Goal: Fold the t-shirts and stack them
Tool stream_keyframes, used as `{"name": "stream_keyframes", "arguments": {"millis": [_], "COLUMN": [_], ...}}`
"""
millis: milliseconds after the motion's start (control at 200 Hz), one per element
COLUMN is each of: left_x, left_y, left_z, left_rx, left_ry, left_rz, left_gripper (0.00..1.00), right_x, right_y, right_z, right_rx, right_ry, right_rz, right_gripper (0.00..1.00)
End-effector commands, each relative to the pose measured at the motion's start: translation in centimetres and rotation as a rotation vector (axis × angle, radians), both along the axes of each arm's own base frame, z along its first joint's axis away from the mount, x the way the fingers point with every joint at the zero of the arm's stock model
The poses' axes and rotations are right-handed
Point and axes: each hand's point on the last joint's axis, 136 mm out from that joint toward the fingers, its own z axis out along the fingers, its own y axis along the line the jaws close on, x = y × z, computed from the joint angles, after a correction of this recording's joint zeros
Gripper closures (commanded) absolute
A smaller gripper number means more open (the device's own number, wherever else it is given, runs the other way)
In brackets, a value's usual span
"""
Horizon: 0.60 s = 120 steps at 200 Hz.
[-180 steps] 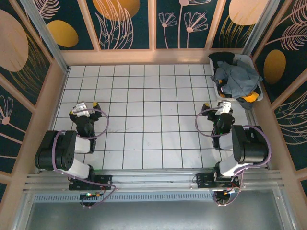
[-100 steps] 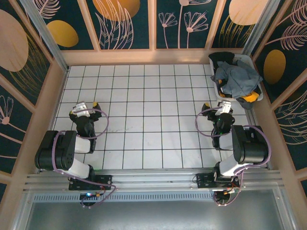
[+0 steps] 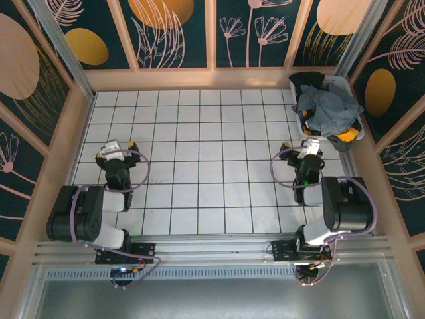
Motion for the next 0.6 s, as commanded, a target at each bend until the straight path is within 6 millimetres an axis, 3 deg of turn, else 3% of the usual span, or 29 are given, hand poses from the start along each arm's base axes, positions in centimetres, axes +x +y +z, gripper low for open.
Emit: {"name": "stream_keyframes", "arguments": {"millis": [0, 95, 110, 145, 185, 230, 295, 355, 410, 425, 445, 500, 596], "left_x": [1.0, 1.3, 1.4, 1.8, 2.4, 2.5, 5.1, 8.3, 10.5, 11.0, 11.5, 12.6, 12.8], "left_y": [0.3, -0.1, 0.2, 1.4, 2.0, 2.4, 0.6, -3.3, -6.5, -7.2, -8.1, -11.1, -16.1], "left_z": [6.9, 14.9, 16.2, 18.1, 18.6, 19.9, 21.7, 24.5, 25.4, 25.4, 25.4, 25.5, 25.4], "left_rx": [-0.019, -0.004, -0.037, -0.177, -0.355, -0.479, -0.573, -0.597, -0.663, -0.680, -0.698, -0.712, -0.708], "left_ry": [-0.101, -0.243, -0.266, -0.268, -0.181, -0.142, -0.145, -0.125, -0.074, -0.056, -0.030, 0.034, 0.121], "left_rz": [0.042, 0.073, 0.095, 0.182, 0.268, 0.343, 0.230, -0.008, -0.149, -0.168, -0.195, -0.286, -0.428], "left_gripper": [0.01, 0.01, 0.01, 0.01, 0.01, 0.01, 0.01, 0.01, 0.01, 0.01, 0.01, 0.01, 0.01], "right_x": [1.6, 2.8, 3.1, 4.1, 4.8, 6.4, 8.3, 9.2, 10.0, 10.1, 10.3, 10.6, 11.2], "right_y": [-0.4, -0.8, -0.7, -0.3, -1.5, -1.4, -3.0, -5.7, -7.8, -8.5, -9.2, -10.9, -12.5], "right_z": [8.7, 19.7, 19.6, 22.2, 23.4, 25.2, 27.1, 26.6, 27.2, 26.1, 26.1, 25.2, 21.7], "right_rx": [-0.010, 0.218, 0.259, 0.332, 0.429, 0.450, 0.433, 0.404, 0.384, 0.370, 0.358, 0.335, 0.354], "right_ry": [-0.132, -0.266, -0.216, -0.148, -0.106, -0.078, -0.022, 0.072, 0.119, 0.157, 0.175, 0.237, 0.369], "right_rz": [-0.092, -0.164, -0.156, -0.110, -0.188, -0.112, -0.182, -0.347, -0.430, -0.465, -0.498, -0.564, -0.597], "right_gripper": [0.01, 0.01, 0.01, 0.01, 0.01, 0.01, 0.01, 0.06, 0.08, 0.08, 0.08, 0.02, 0.01]}}
